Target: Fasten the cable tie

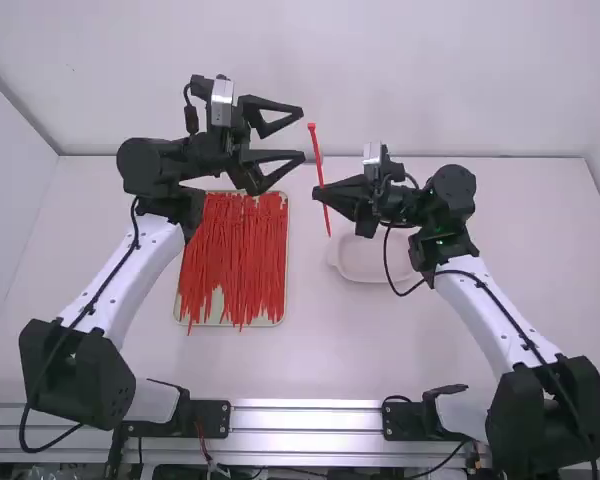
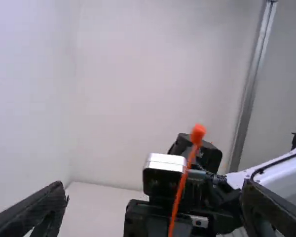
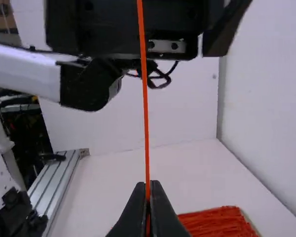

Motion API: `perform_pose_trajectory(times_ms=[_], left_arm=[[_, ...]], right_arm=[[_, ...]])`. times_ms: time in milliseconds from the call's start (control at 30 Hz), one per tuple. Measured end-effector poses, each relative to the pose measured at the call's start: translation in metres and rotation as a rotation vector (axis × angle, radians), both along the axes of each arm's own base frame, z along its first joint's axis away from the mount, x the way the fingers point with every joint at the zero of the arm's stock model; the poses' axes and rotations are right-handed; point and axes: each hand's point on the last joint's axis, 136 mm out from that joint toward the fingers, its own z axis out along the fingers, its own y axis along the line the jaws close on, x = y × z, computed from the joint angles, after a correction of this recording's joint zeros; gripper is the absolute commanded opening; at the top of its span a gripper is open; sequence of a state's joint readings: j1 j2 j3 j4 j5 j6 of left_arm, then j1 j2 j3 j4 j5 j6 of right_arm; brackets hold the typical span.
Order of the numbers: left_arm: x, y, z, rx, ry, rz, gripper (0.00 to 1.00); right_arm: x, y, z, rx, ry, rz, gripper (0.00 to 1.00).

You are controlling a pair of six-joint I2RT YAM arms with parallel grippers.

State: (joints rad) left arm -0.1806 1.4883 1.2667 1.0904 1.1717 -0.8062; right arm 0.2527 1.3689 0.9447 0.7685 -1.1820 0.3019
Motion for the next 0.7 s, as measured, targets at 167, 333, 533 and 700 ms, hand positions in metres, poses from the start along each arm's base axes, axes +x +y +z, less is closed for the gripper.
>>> perform_pose_trajectory(times_ms=[167, 333, 533, 700], left_arm=[[0.007, 0.000, 0.001, -0.002, 0.056, 0.010, 0.88], [0.013, -0.001, 0.009, 0.011, 0.085, 0.029, 0.81], [0.014, -0.001, 0.013, 0.021, 0.073, 0.038, 0.51], [0.014, -0.001, 0.014, 0.022, 0.058, 0.041, 0.37]], right_arm=[[0.001, 0.008, 0.003, 0.019, 0.035, -0.019, 0.00], [-0.002, 0.017, 0.004, 0.029, 0.051, -0.018, 0.00], [0.000, 0.021, 0.004, 0.035, 0.079, -0.029, 0.00], [0.004, 0.020, 0.006, 0.047, 0.096, -0.052, 0.00]])
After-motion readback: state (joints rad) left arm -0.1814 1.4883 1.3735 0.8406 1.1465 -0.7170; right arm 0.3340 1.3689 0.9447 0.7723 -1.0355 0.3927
